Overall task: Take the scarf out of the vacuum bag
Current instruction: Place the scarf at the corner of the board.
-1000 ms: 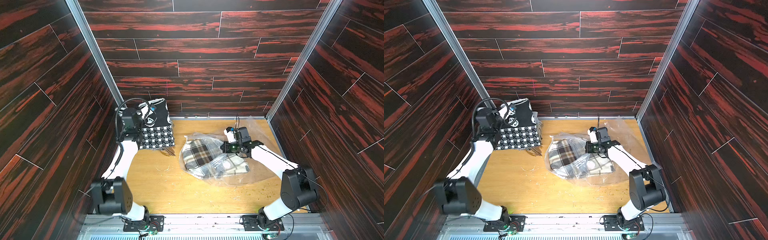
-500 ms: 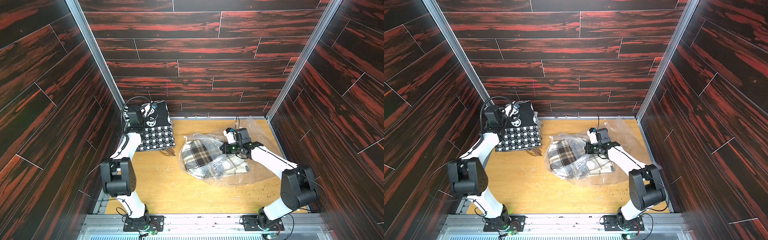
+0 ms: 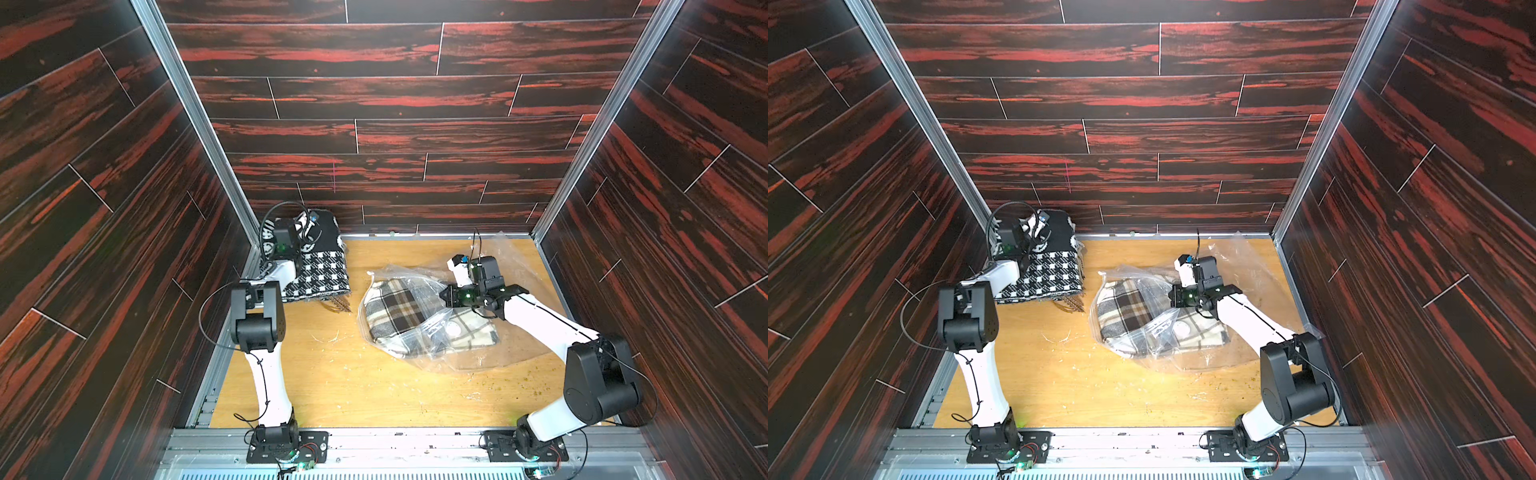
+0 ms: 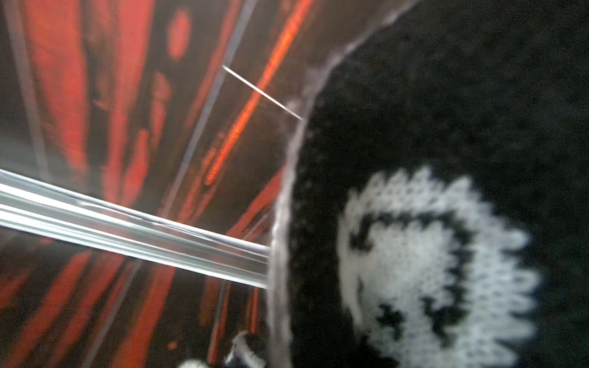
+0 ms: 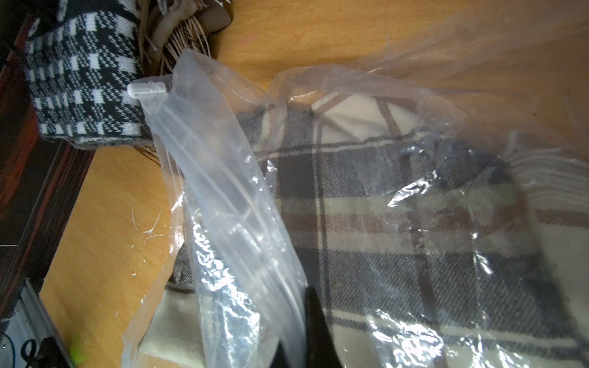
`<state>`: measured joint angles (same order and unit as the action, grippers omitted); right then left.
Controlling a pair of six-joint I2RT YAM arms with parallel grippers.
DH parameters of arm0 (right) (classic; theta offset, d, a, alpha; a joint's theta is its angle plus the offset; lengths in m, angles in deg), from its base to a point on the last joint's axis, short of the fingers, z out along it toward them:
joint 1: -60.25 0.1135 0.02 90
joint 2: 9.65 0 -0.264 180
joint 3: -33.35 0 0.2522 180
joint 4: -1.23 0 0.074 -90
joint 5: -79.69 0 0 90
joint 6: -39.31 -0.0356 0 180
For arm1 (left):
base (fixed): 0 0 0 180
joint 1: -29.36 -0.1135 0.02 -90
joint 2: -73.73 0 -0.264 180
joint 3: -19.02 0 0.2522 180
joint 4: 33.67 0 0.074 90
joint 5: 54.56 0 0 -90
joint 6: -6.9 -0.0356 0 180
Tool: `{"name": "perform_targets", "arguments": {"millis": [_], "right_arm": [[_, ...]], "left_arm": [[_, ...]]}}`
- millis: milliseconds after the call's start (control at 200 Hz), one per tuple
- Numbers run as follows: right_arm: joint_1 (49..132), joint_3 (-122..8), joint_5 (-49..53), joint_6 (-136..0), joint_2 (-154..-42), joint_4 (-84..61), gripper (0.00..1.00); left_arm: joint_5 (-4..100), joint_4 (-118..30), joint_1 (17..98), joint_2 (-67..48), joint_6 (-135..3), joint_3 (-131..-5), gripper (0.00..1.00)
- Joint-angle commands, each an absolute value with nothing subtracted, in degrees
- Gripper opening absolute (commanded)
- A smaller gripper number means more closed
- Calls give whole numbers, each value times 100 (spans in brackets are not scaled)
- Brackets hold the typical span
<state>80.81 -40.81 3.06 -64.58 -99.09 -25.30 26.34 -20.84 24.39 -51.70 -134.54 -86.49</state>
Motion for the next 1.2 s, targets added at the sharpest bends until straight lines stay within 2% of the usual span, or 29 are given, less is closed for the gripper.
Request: {"name": "perform_targets", "arguments": {"millis": [0,50,105,175,291,316,566,691,852,1017,1192], "right_arm": [[8059,-3989,420,-6443,-9842,-2470,0],[8058,-3979,483,-6442,-9809,-2460,0],[8065,-3978,536,-6439,-9768,-2441,0],[8065,-3973,595,-6438,-9730,-2440,0],[8065,-3985,613,-6448,-9701,-2468,0],[8065,-3987,608,-6441,-9694,-2466,0],[8066,-4009,604,-6436,-9666,-2510,0],[8065,-4022,584,-6432,-9605,-2557,0],[8066,-3992,578,-6433,-9496,-2586,0],[8072,-3999,609,-6448,-9379,-2670,0],[8074,-4140,617,-6405,-9305,-2818,0]], "left_arm": [[2385,-1560,2392,-5403,-13122,-8905,18],[2324,-1370,2389,-5557,-13075,-8896,46],[2274,-1235,2392,-5701,-13021,-8896,62],[2193,-1221,2391,-5850,-12961,-8952,77],[2172,-1622,2392,-6009,-12868,-9109,93],[2179,-1804,2392,-6043,-12866,-9165,99],[2340,-2847,2396,-6258,-12903,-9328,100],[2278,-2890,2413,-6277,-13008,-9175,100],[2200,-3441,2487,-6354,-13478,-9231,100],[1891,-3063,2574,-6289,-13261,-9239,100],[1300,-1994,2731,-5836,-12942,-9030,100]]}}
